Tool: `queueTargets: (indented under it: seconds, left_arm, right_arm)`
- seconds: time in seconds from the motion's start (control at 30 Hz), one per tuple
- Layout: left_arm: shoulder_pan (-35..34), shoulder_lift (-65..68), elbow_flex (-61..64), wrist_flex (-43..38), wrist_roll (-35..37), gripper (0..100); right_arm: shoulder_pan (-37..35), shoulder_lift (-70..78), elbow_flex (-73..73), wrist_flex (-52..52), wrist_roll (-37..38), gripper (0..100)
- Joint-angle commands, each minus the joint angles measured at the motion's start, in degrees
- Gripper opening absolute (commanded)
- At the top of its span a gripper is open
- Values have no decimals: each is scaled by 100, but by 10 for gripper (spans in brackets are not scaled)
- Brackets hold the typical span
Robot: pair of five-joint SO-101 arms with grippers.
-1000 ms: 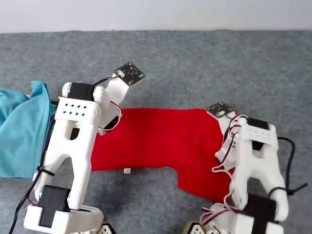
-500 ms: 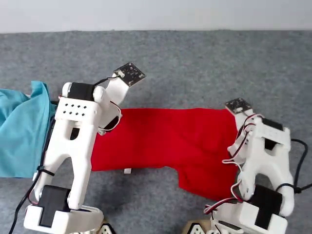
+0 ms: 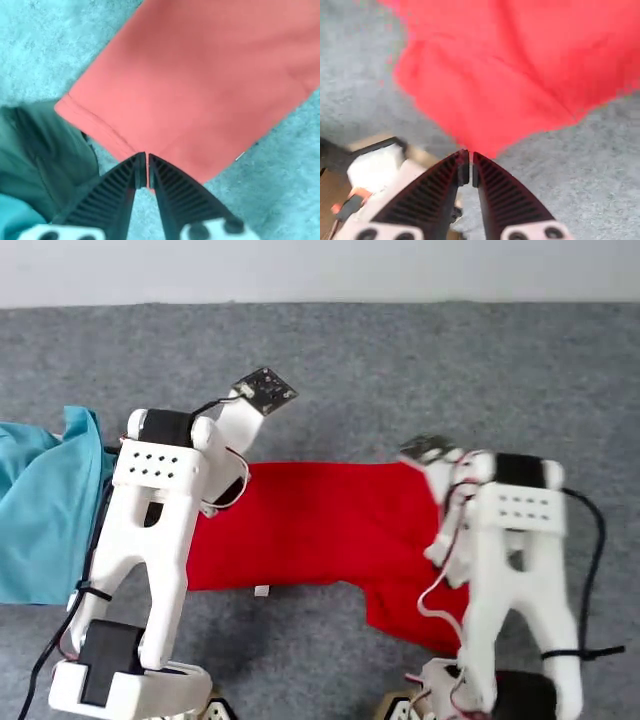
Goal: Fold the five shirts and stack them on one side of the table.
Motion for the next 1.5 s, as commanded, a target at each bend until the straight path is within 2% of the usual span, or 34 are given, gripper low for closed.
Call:
queueTargets:
  seconds: [0.0, 0.23, 0.43, 0.6, 0.93, 1.07, 1.23, 1.47]
  left_arm:
    - [-360, -264, -57, 0, 281, 15]
    - [-1152, -264, -57, 18, 308, 15]
    - [-1442, -264, -57, 53, 290, 15]
    - [-1433, -264, -57, 53, 290, 15]
    - [-1424, -264, -48, 53, 290, 15]
    - [-1424, -264, -48, 123, 281, 15]
    - [-1442, -264, -48, 167, 281, 15]
    - [-1424, -264, -48, 167, 281, 15]
  right_arm:
    - [-752, -356, -114, 233, -519, 24]
    - [-2255, -365, 1160, -866, -1292, 24]
    - [-2747, -356, 1732, -1736, -1292, 24]
    - [-2492, -356, 2242, -2457, -730, 24]
    - [-752, -356, 2444, -3688, 229, 24]
    - [-673, -426, 2207, -3108, 246, 24]
    - [-1323, -426, 1521, -1851, -167, 24]
    - [-2422, -382, 1116, -1305, -888, 39]
